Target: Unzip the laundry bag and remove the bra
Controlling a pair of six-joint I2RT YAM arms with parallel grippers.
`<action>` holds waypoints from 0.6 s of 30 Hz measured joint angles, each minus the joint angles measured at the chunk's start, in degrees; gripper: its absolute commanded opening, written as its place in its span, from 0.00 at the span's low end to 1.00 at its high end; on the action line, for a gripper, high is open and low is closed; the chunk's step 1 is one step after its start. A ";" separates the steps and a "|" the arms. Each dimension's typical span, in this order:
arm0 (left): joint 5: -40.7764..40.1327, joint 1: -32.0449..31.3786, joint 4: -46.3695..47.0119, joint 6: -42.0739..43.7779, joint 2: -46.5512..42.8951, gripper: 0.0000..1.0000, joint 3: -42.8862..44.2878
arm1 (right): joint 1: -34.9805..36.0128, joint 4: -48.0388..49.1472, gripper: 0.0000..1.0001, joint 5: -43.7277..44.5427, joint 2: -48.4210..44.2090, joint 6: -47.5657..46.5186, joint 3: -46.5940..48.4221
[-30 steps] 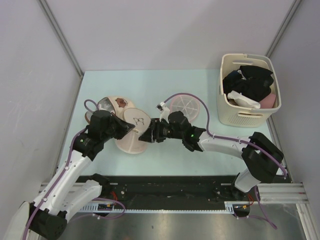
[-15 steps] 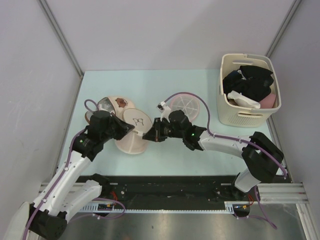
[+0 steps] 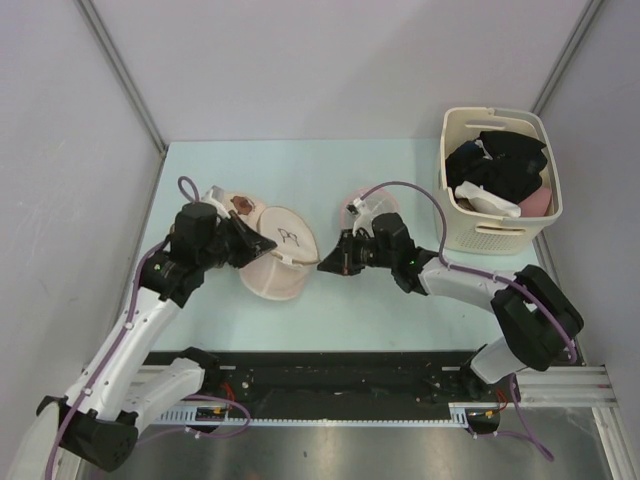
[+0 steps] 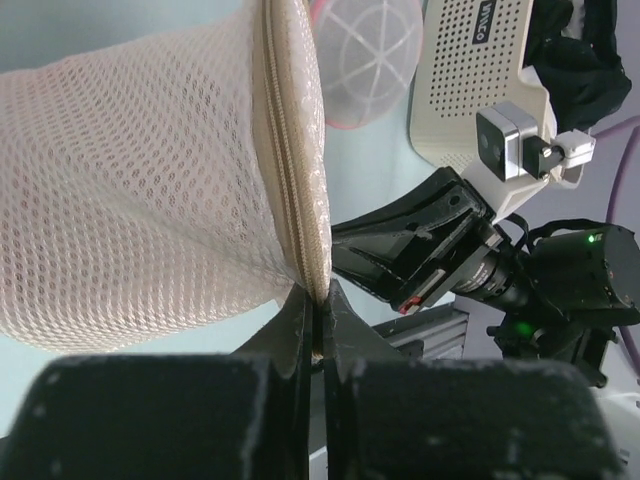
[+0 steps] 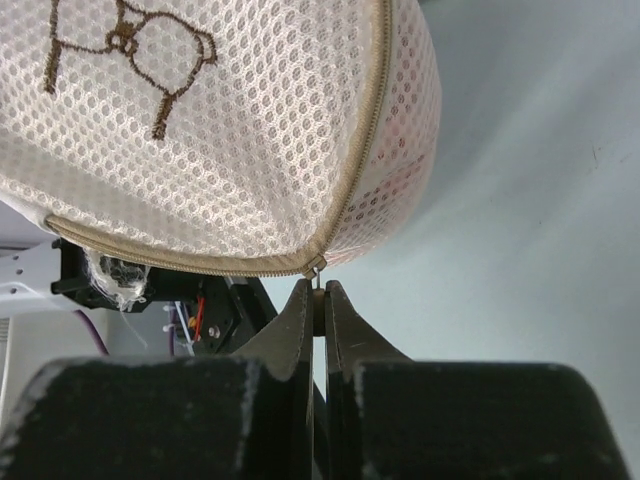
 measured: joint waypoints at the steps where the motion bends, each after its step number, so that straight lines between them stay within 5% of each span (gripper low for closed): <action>1: 0.46 0.00 0.00 0.39 0.20 0.00 0.11 | 0.59 -0.35 0.00 0.57 -0.50 -0.22 -0.33; 4: 1.60 0.02 0.79 1.09 1.03 0.01 0.17 | 2.80 -2.38 0.00 4.31 -3.76 -0.76 -1.75; 5: 1.92 0.02 1.38 1.46 1.44 0.11 0.15 | 4.15 -3.58 0.00 6.64 -5.68 -0.85 -2.36; 7: 2.60 0.04 2.82 2.12 2.49 0.38 0.15 | 7.54 -6.10 0.00 11.72 -9.31 -0.85 -2.86; 8: 3.04 0.09 3.65 2.78 3.34 0.74 0.15 | 9.40 -7.37 0.00 14.23 -10.91 -0.79 -2.93; 10: 3.89 0.15 5.77 4.52 5.64 0.97 0.28 | 12.57 -9.38 0.00 18.99 -13.20 0.35 -2.93; 18: 4.31 0.24 2.29 10.34 13.27 1.00 6.23 | 18.62 -12.31 0.00 34.12 -13.46 9.51 -2.93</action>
